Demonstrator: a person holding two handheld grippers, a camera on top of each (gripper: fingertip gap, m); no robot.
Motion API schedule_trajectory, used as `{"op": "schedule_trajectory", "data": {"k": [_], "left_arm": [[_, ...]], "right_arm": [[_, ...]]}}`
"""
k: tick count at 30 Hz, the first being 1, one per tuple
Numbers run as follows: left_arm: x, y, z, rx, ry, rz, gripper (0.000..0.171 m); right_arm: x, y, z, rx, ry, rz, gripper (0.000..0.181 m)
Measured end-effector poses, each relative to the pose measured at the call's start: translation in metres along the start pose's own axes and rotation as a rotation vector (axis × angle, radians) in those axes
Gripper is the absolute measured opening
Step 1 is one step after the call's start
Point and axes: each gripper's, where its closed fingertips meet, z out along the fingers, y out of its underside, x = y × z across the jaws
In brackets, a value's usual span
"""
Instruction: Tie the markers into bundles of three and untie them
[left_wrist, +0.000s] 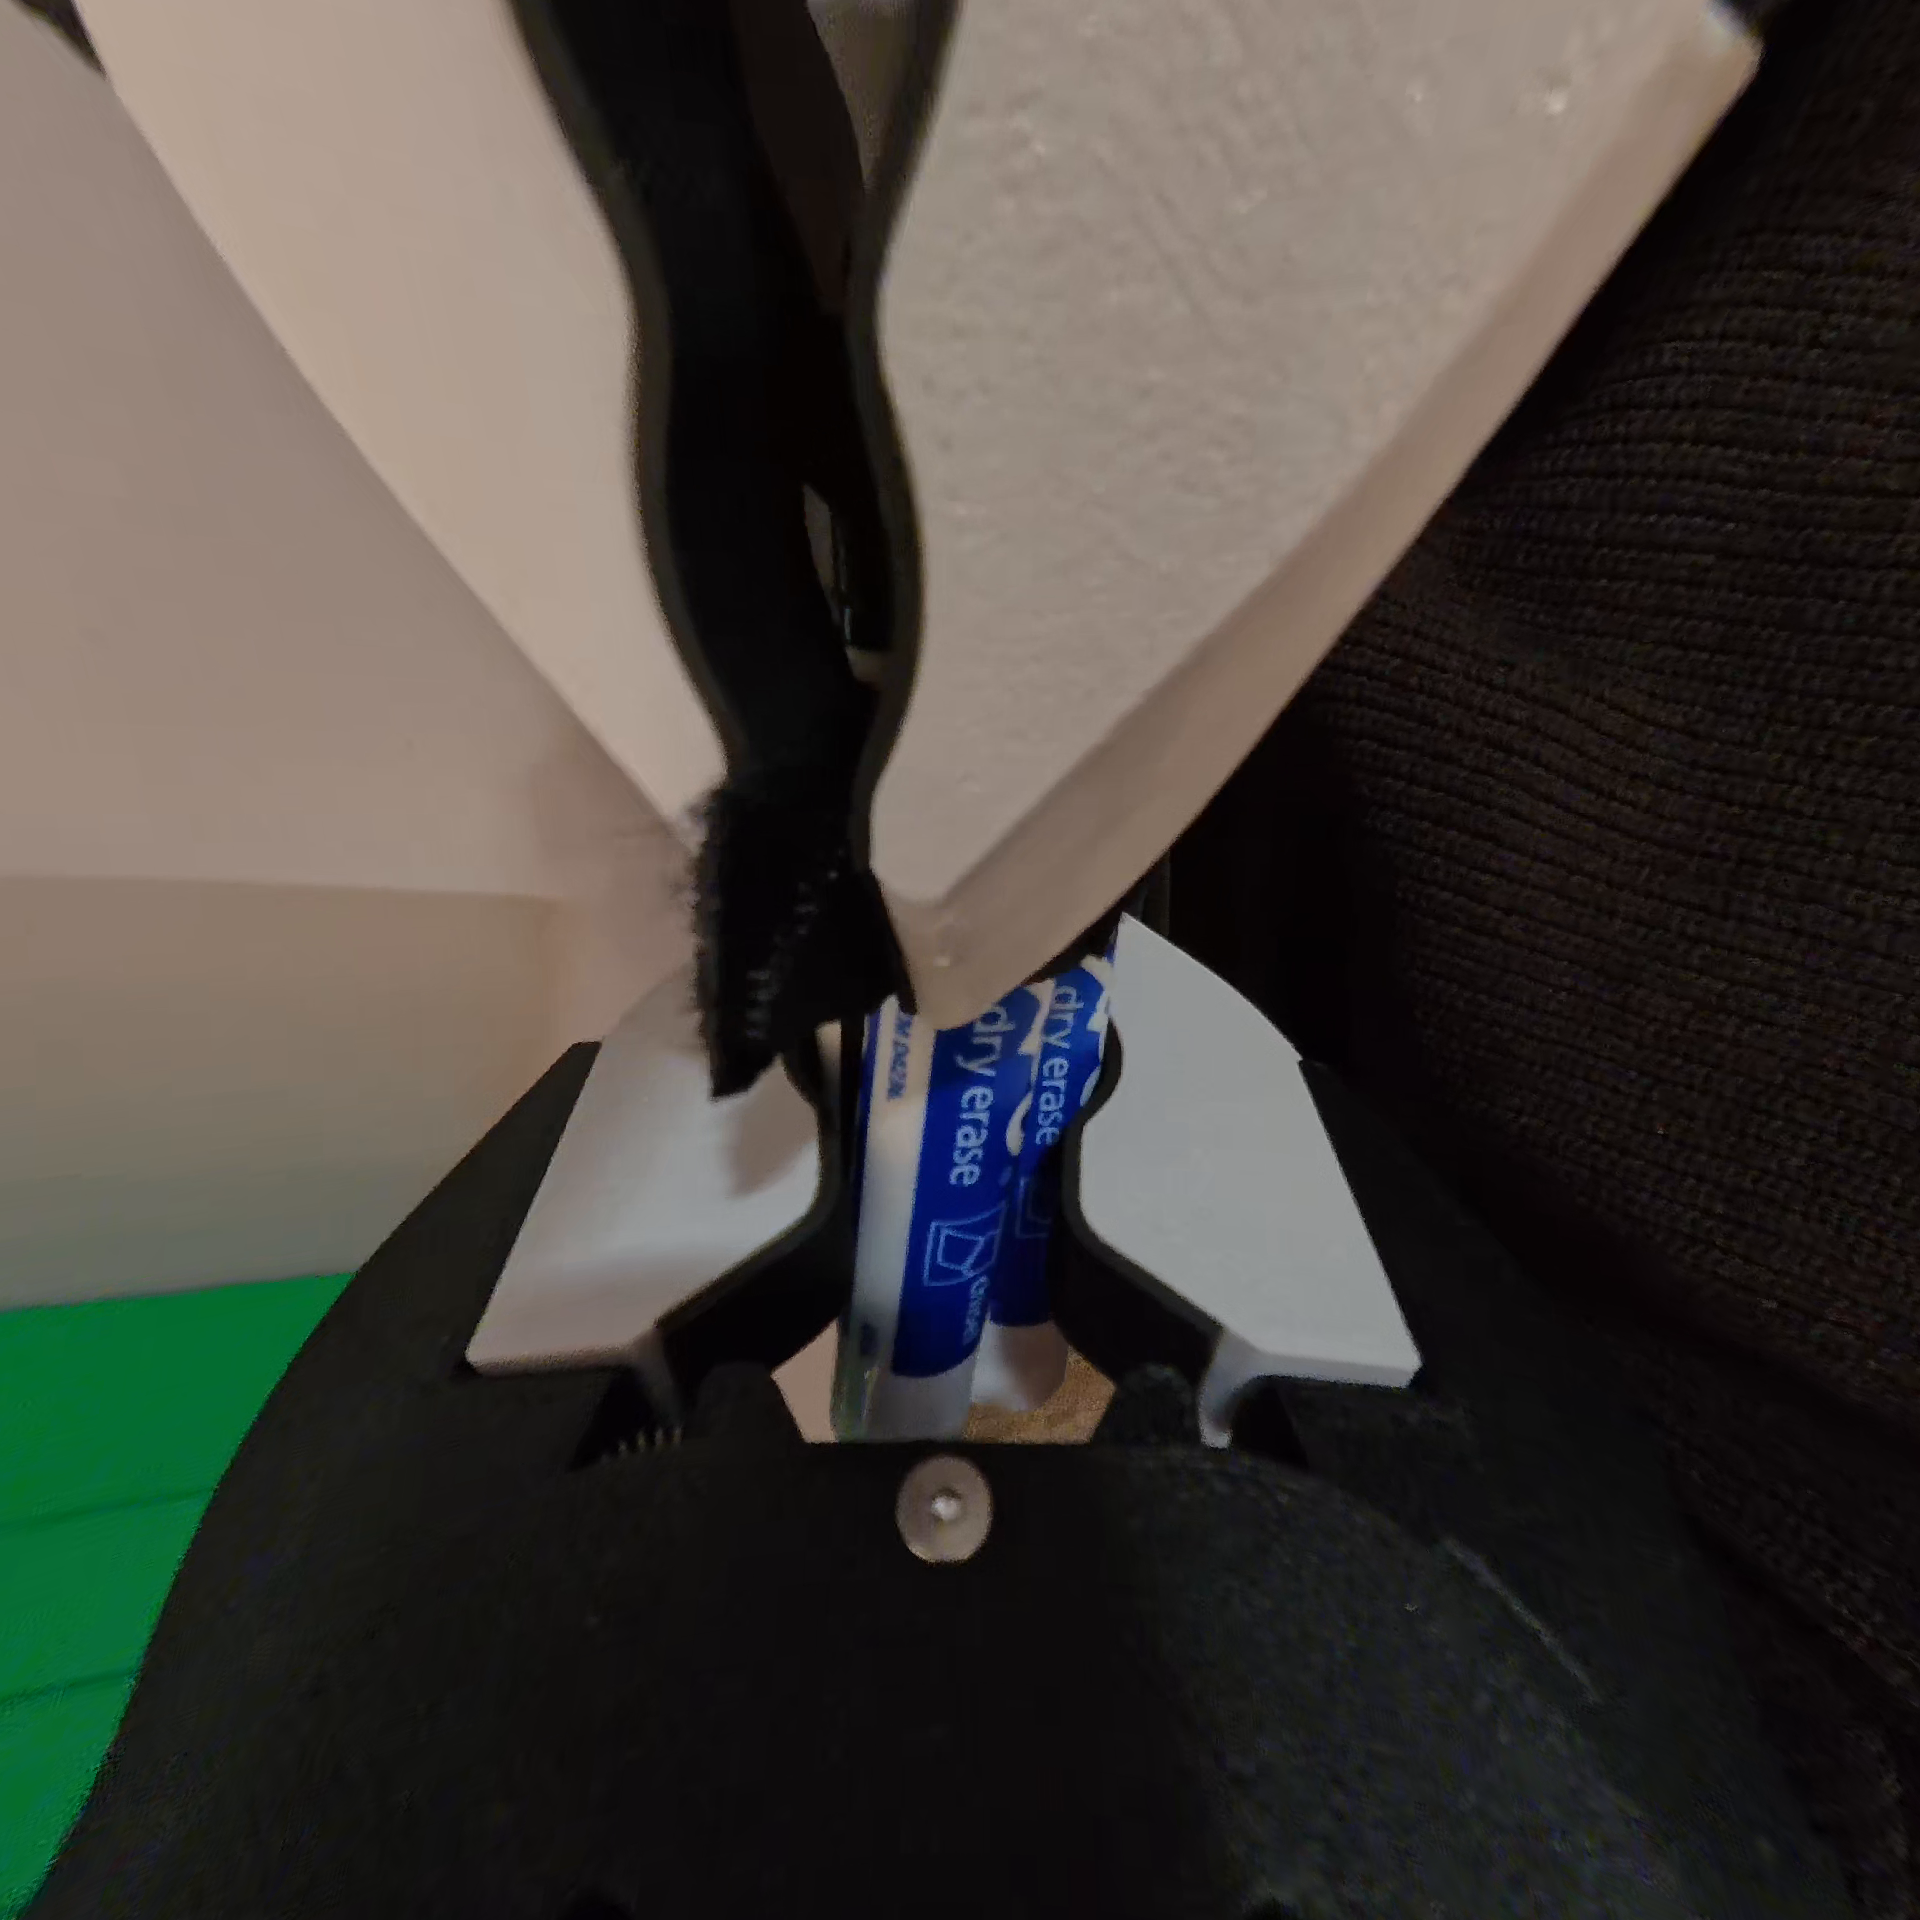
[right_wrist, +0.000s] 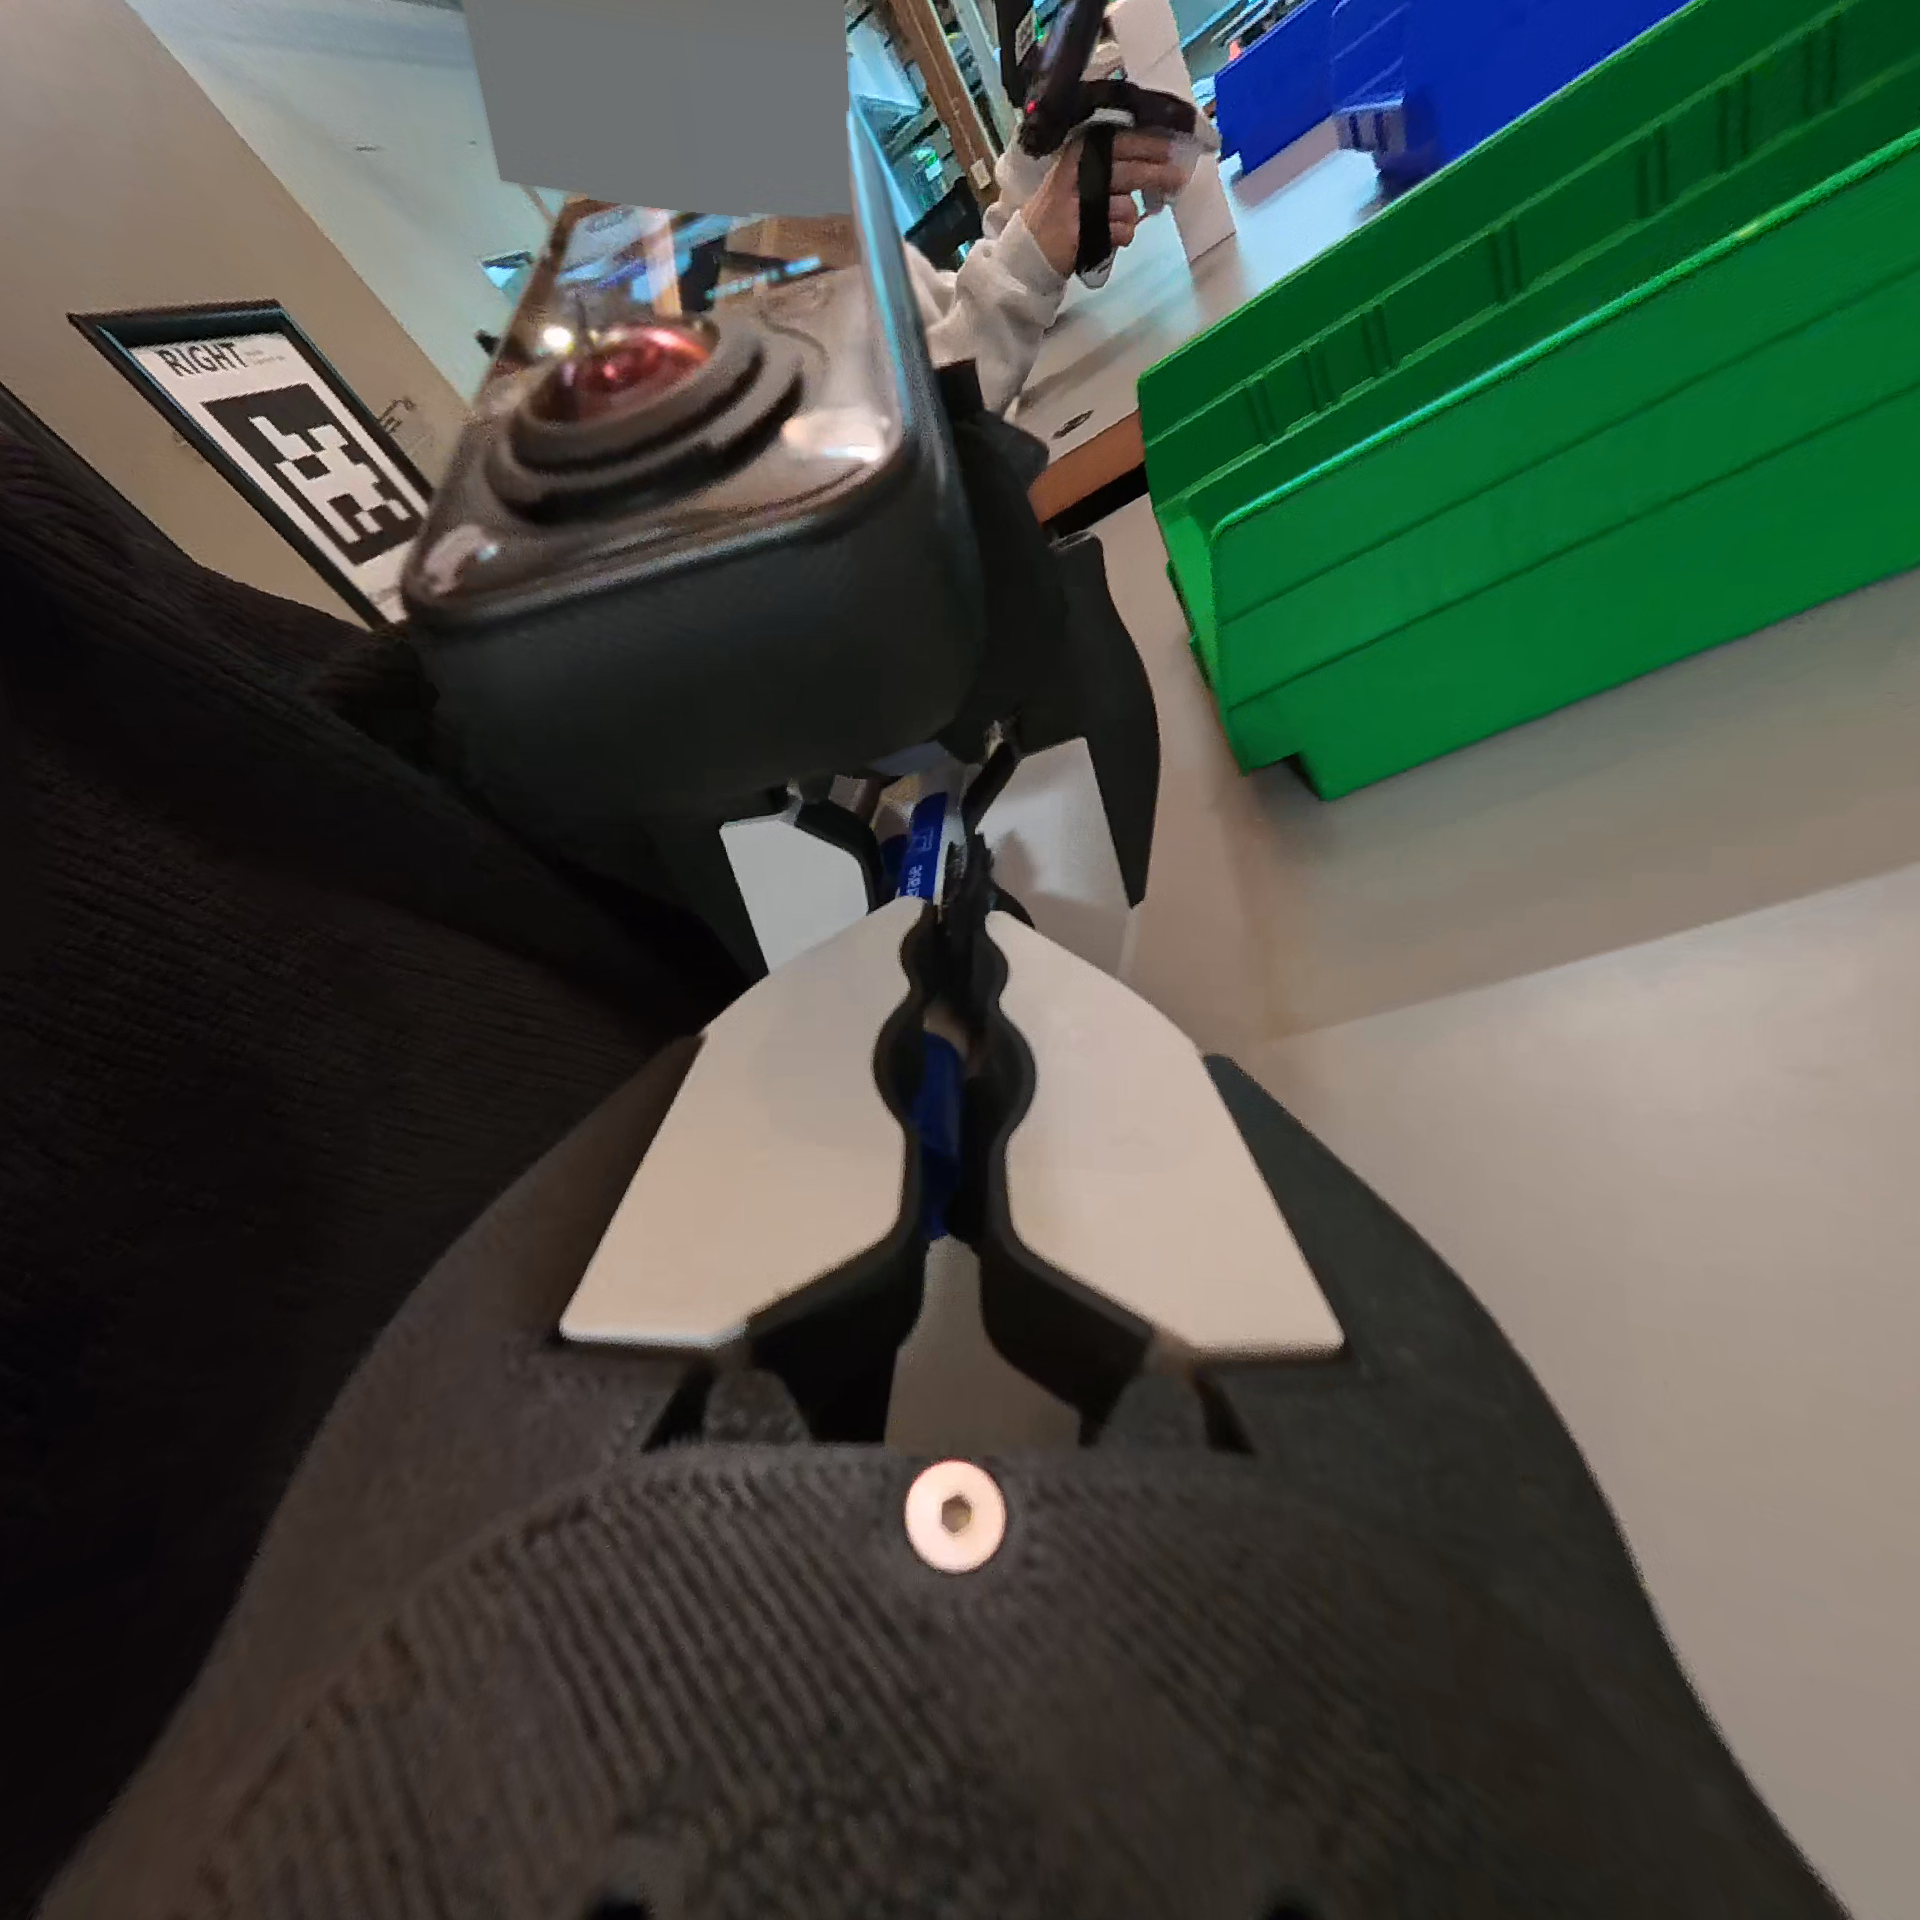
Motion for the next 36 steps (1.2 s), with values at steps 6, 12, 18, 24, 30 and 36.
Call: {"op": "schedule_trajectory", "data": {"k": [6,12,18,24,30,36], "left_arm": [[-0.011,-0.012,-0.006,0.076,-0.060,-0.018,0.052],[-0.030,-0.015,-0.014,0.132,-0.165,-0.032,0.067],[-0.053,-0.024,-0.061,0.443,-0.221,-0.128,0.071],[-0.043,-0.051,-0.081,0.876,-0.133,-0.278,0.070],[-0.027,-0.064,-0.067,1.156,-0.092,-0.398,0.069],[-0.033,-0.058,-0.072,1.225,-0.178,-0.341,0.029]], "right_arm": [[0.008,-0.005,-0.006,0.027,0.046,-0.008,0.004],[0.019,-0.006,-0.017,0.025,0.108,-0.035,0.004],[0.035,-0.014,-0.045,0.056,0.239,-0.067,0.005],[0.034,-0.016,-0.077,0.090,0.411,-0.128,0.004],[0.021,-0.003,-0.093,0.085,0.525,-0.152,0.004],[0.022,0.002,-0.115,0.088,0.644,-0.173,0.004]]}}
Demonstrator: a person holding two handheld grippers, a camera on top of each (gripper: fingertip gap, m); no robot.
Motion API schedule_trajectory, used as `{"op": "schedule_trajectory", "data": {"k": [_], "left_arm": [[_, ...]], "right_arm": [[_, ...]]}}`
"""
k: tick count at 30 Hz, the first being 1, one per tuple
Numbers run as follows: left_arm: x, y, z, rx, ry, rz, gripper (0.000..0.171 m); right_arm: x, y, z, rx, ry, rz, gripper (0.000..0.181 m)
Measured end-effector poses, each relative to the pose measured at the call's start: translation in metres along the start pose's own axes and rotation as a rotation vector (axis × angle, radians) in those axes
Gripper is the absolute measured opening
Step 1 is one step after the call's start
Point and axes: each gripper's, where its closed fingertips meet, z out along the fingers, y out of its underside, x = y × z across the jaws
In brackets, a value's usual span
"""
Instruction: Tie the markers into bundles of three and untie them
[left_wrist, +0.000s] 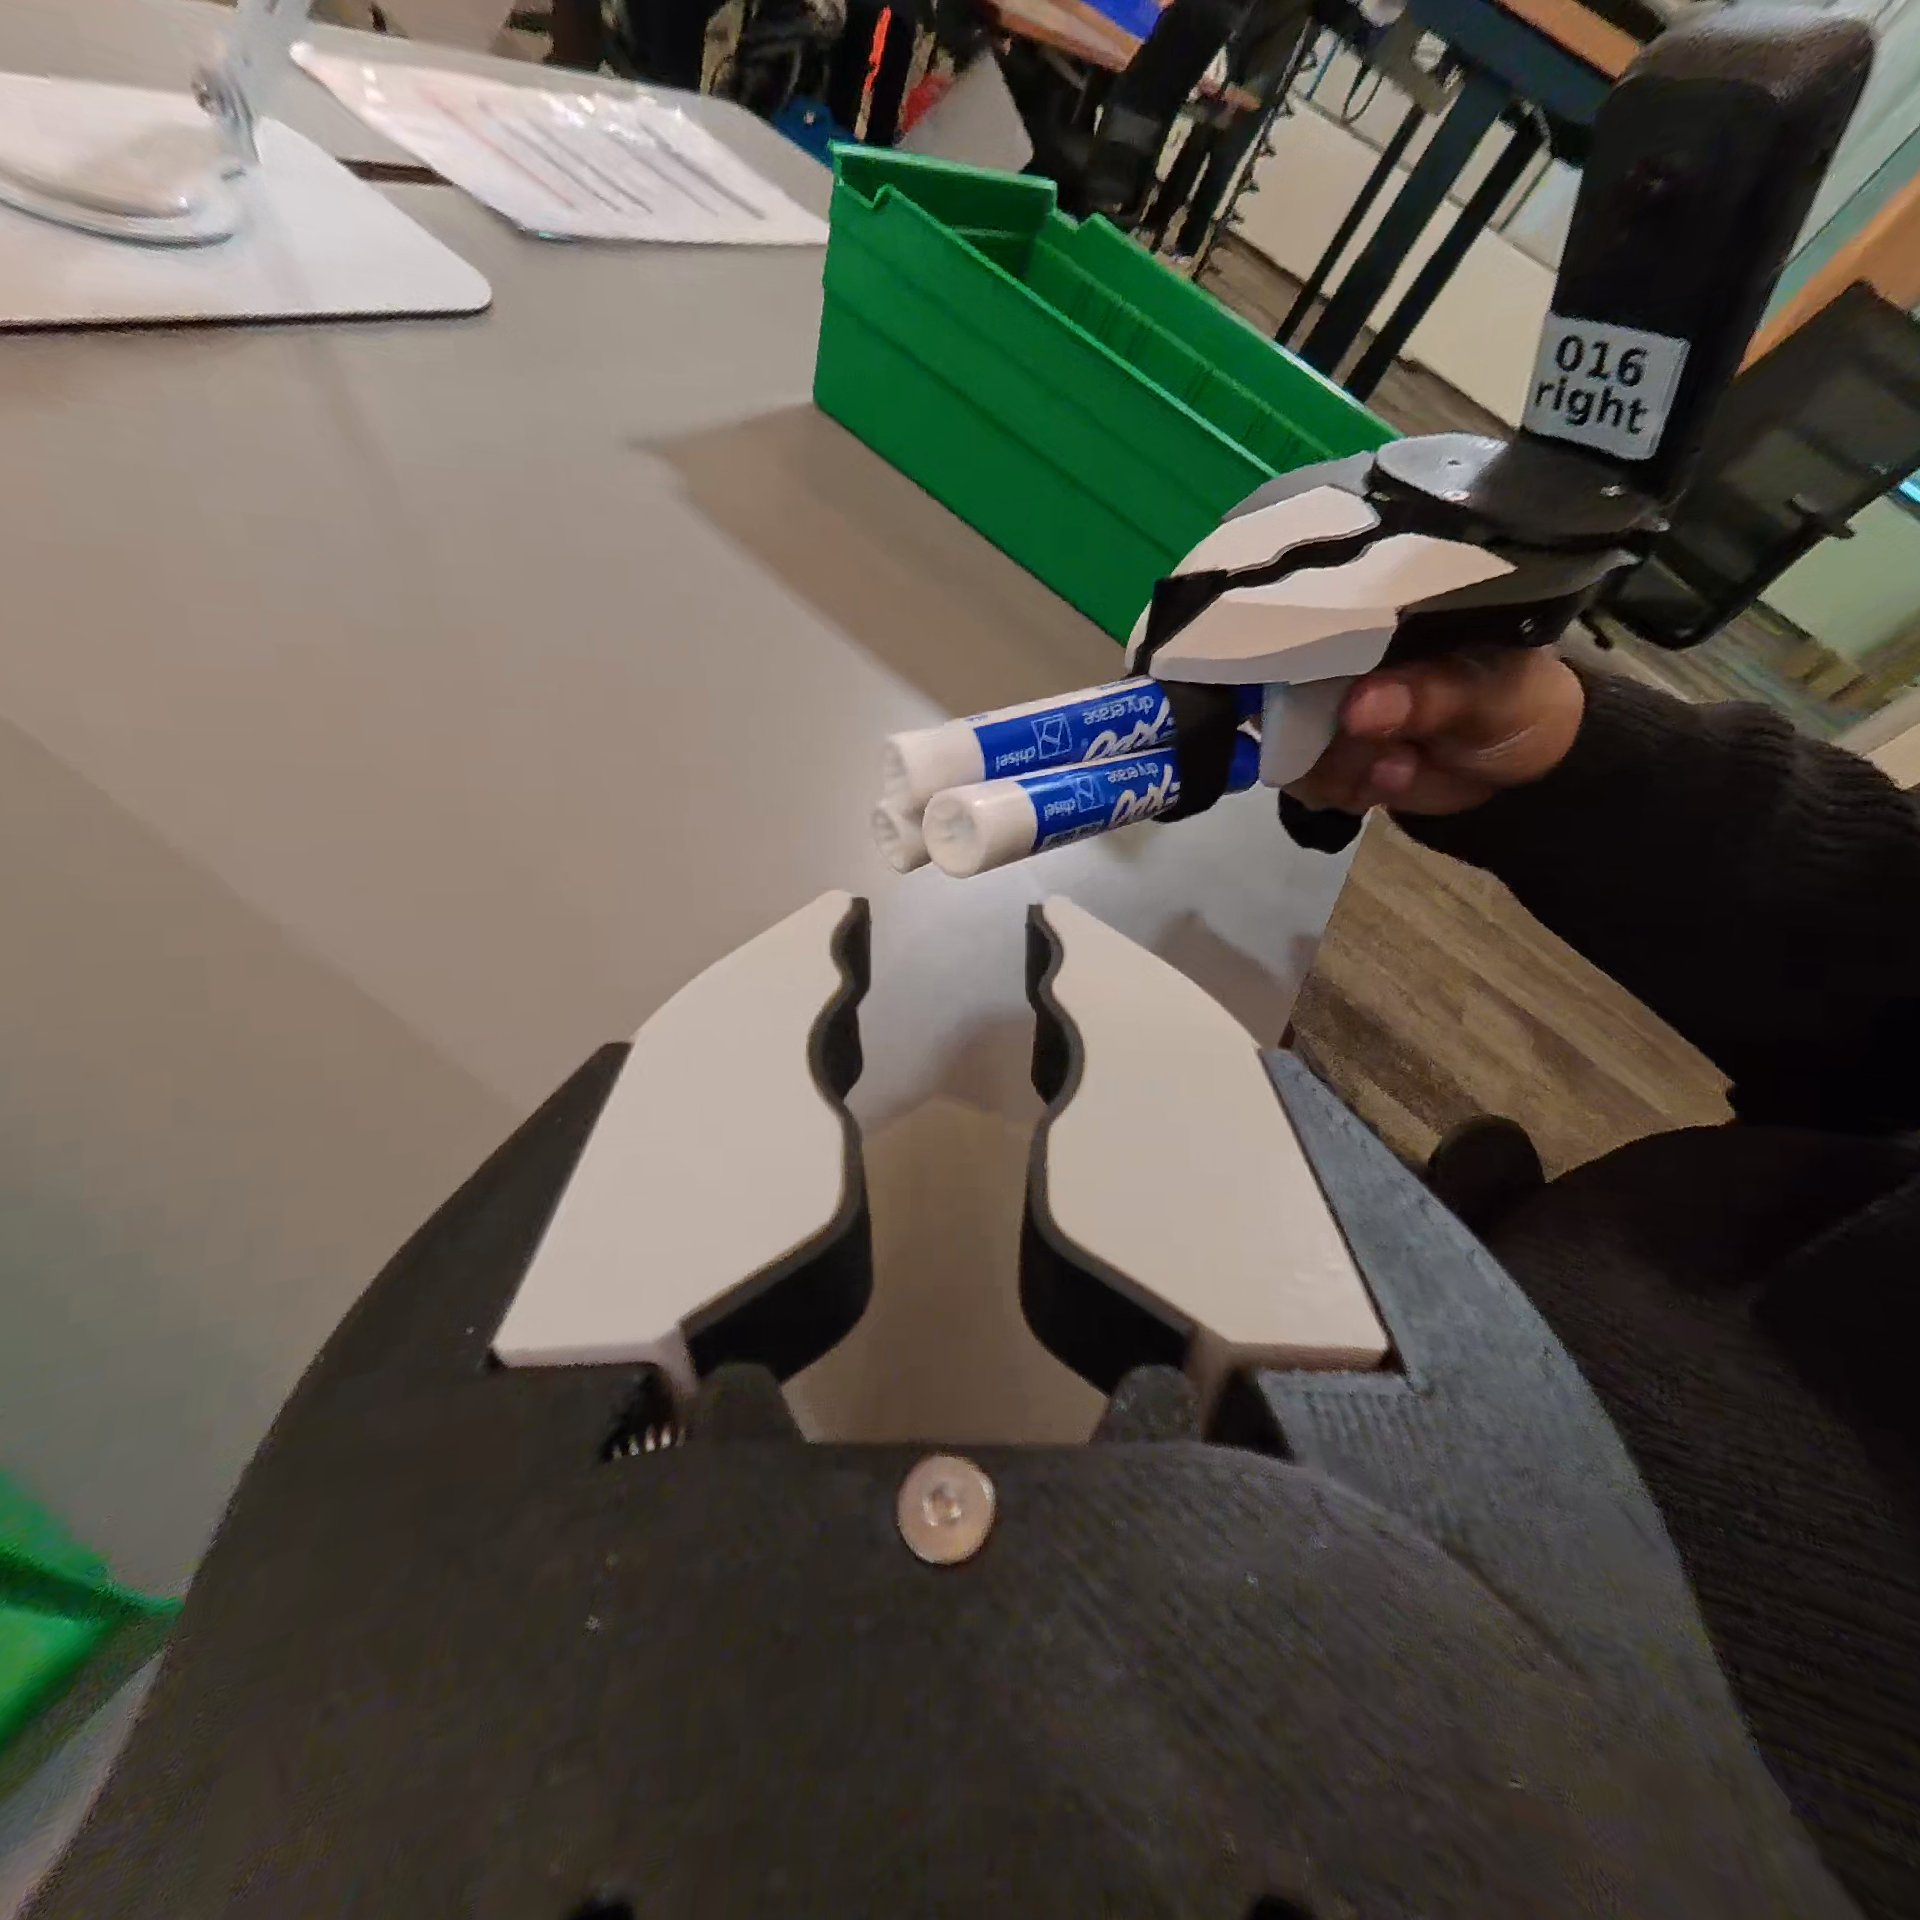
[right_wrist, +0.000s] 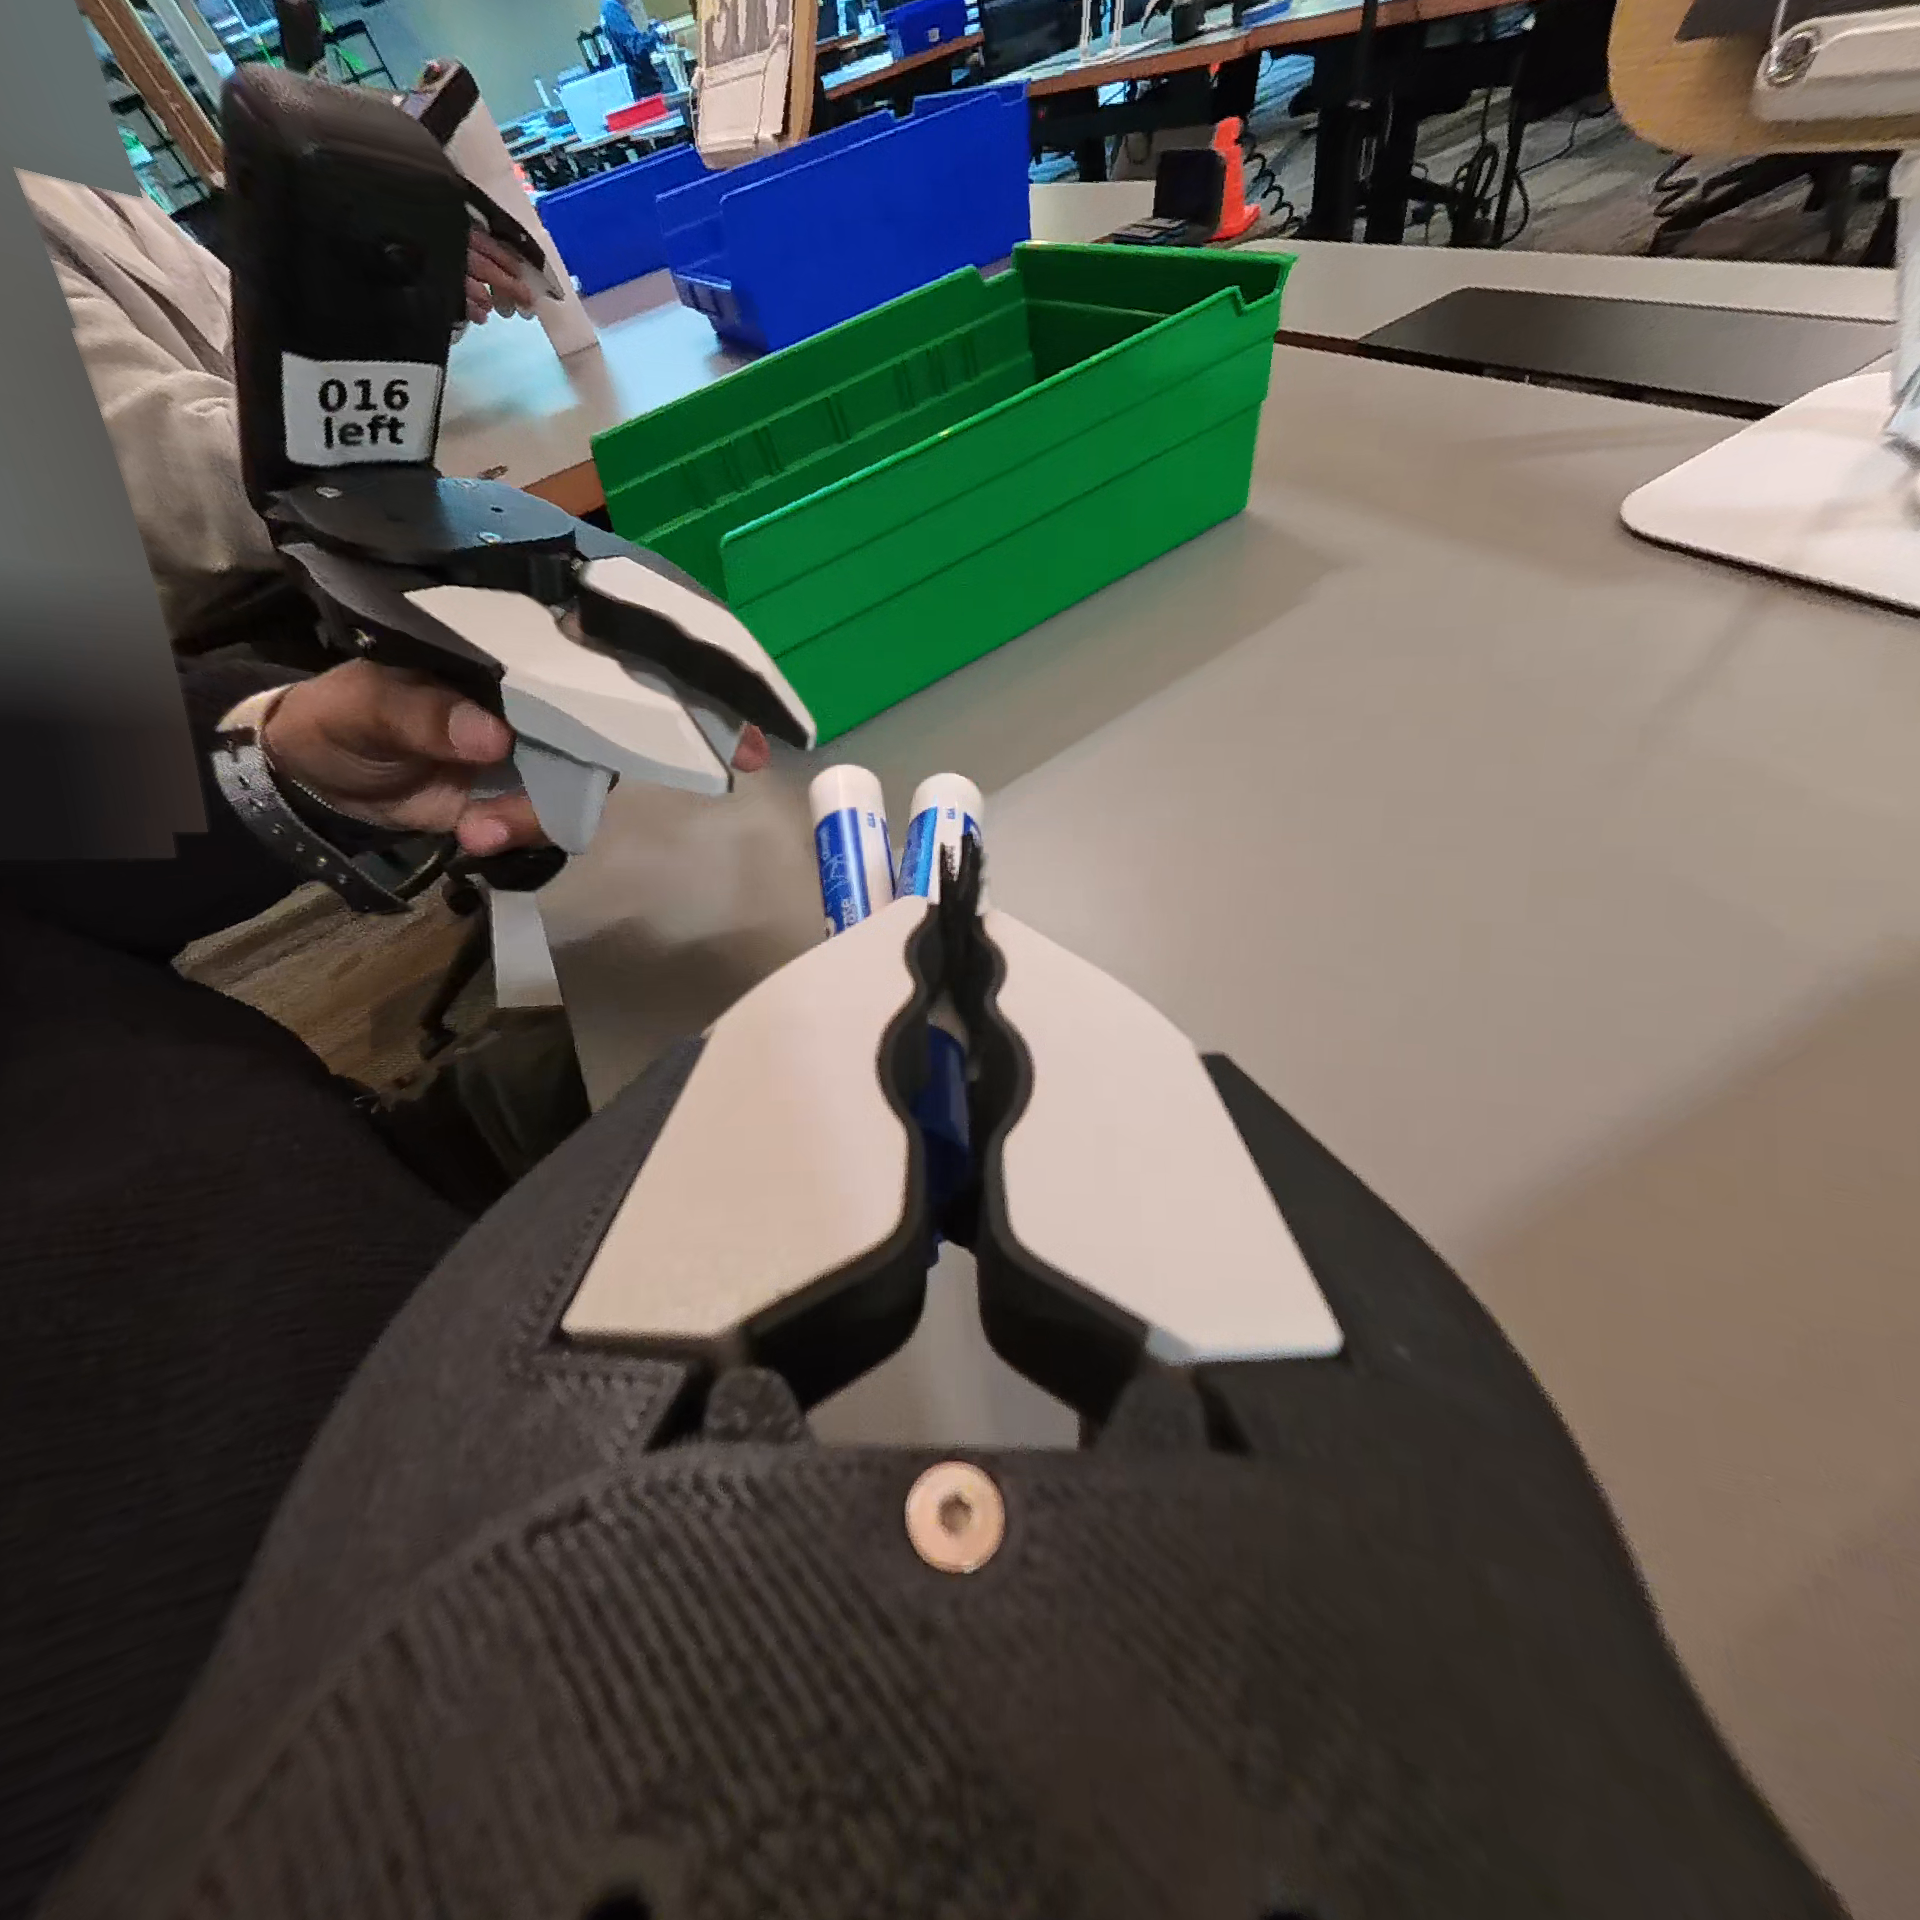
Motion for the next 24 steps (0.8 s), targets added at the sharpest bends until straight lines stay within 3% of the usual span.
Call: {"op": "schedule_trajectory", "data": {"k": [14,24], "left_arm": [[0.008,0.010,0.011,-0.049,0.098,-0.088,0.001],[0.011,0.010,0.009,-0.046,0.127,-0.092,0.002]], "right_arm": [[-0.008,0.012,0.012,-0.016,-0.047,-0.057,0.004],[-0.010,0.010,0.014,0.008,-0.060,-0.045,0.004]]}}
